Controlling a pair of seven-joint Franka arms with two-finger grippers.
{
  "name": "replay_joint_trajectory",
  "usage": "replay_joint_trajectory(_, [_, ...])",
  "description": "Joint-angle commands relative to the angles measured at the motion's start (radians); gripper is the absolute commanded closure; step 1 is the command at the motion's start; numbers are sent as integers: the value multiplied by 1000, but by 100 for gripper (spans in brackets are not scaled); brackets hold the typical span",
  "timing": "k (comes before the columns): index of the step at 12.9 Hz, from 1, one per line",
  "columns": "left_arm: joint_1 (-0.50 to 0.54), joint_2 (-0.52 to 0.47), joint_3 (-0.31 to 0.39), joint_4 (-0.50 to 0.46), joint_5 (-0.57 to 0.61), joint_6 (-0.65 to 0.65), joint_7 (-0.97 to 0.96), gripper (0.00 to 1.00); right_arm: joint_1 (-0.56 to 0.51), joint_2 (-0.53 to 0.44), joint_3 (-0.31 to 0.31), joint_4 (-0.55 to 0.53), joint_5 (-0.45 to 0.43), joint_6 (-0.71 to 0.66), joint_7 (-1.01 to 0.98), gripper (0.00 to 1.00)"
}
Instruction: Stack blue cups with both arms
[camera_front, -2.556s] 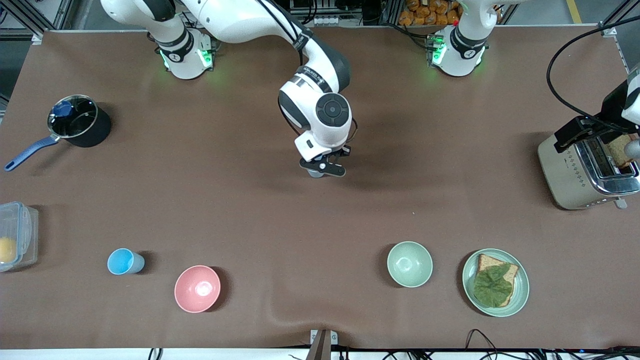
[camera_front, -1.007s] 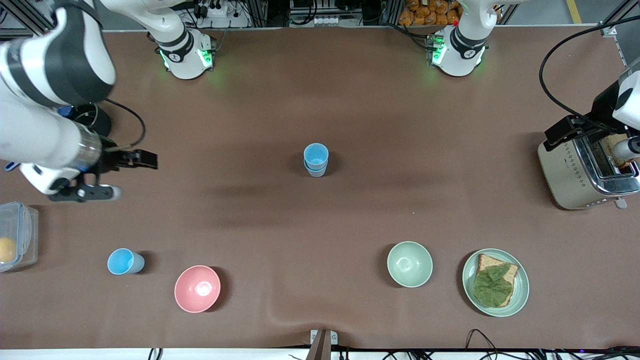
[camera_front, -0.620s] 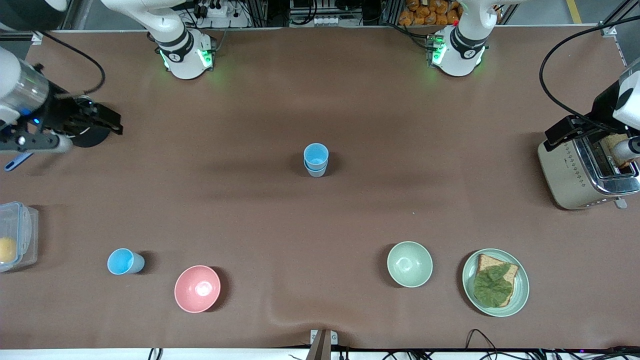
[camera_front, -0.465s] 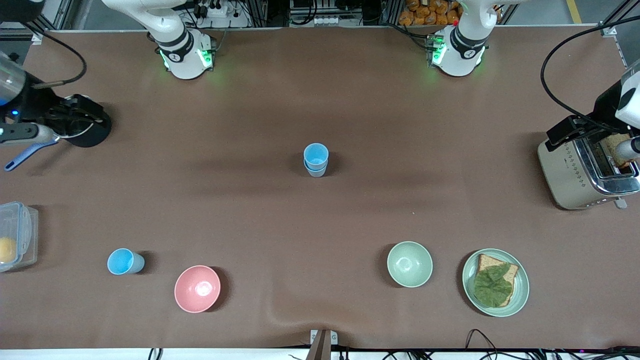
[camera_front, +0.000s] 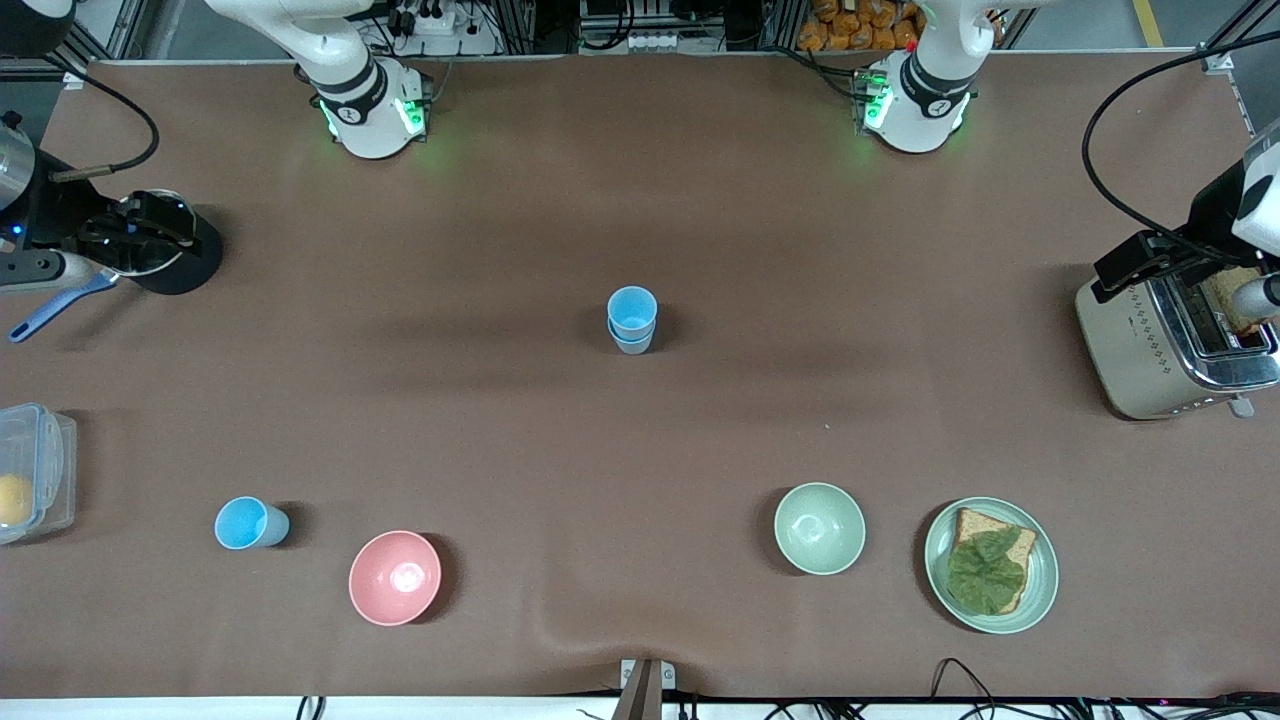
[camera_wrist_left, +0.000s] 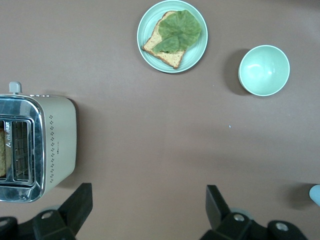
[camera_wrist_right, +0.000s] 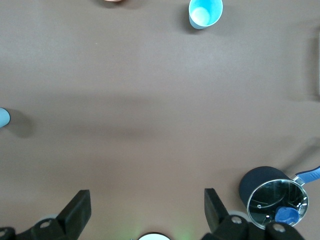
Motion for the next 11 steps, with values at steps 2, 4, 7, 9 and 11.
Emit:
replay_joint_trajectory(2, [-5,1,0,8,-22,-11,26,0,-14,-5,9,2,-6,-30,-21,0])
replay_joint_trajectory(4, [-7,1,-1,8,-22,-11,28,0,-21,-2,8,4,-6,-35,-21,0])
replay_joint_trajectory(7, [-8,1,-9,8,-23,-14,28,0,-20,-2,8,4,-6,-38,-21,0])
replay_joint_trajectory(9, [-7,0,-24,11,-23,-19,28,0,-20,-2,8,4,-6,-39,-21,0])
replay_joint_trajectory(11, [-11,1,-44,51,-23,-52,28,0,-20,-2,8,2,-6,-45,-21,0])
